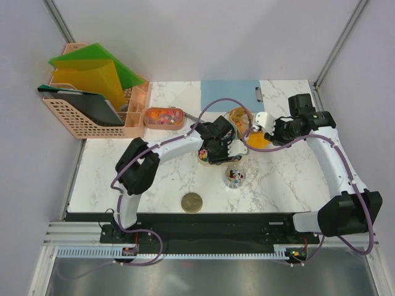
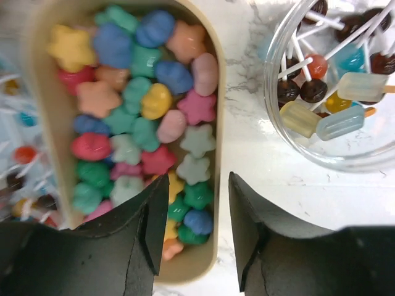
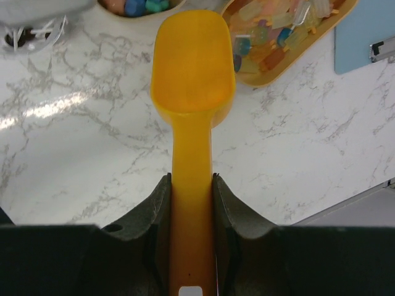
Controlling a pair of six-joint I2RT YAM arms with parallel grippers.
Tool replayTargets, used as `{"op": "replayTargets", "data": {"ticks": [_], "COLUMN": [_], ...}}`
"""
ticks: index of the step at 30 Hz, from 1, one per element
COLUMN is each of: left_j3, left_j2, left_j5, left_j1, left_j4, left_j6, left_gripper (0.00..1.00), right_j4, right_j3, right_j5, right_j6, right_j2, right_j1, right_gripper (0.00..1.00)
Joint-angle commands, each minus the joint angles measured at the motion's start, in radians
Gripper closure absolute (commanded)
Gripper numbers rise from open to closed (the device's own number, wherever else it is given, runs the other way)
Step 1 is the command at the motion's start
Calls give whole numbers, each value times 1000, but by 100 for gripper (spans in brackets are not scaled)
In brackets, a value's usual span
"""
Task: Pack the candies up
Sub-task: Move the storage box to the center of the board, then scoop the fake candies from the storage box.
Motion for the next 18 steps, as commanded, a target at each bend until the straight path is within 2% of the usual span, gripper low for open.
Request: {"op": "replayTargets", "data": {"ticks": [1,5,8,11,13,18], "left_j3": [64,78,-25,-170,-269,-402], "left_j2": [-197,-295,-367,-402,-419,-395], "left_j5": [-24,-44,-55,-32,5,-6], "left_j1": [3,21,45,126,162,216], "left_j4": [23,-8,-6,-6,10,63], "left_j6": [-43,-50,-100,-149,-189,-201], "left_gripper": [49,48,55,98,98,98], "right_j4": [-132,-230,-295,-344,-362,-416], "right_j3": [58,148,239,328,360,422], "right_j5": [25,19,39,81,111,187], "right_j6": [-174,-252,-270,-290,-300,-271], "right_j2": [-10,46,117,183,209,277], "right_j1": [-7,-5,16,42,76,166], "right_gripper": [100,100,100,100,100,100]}}
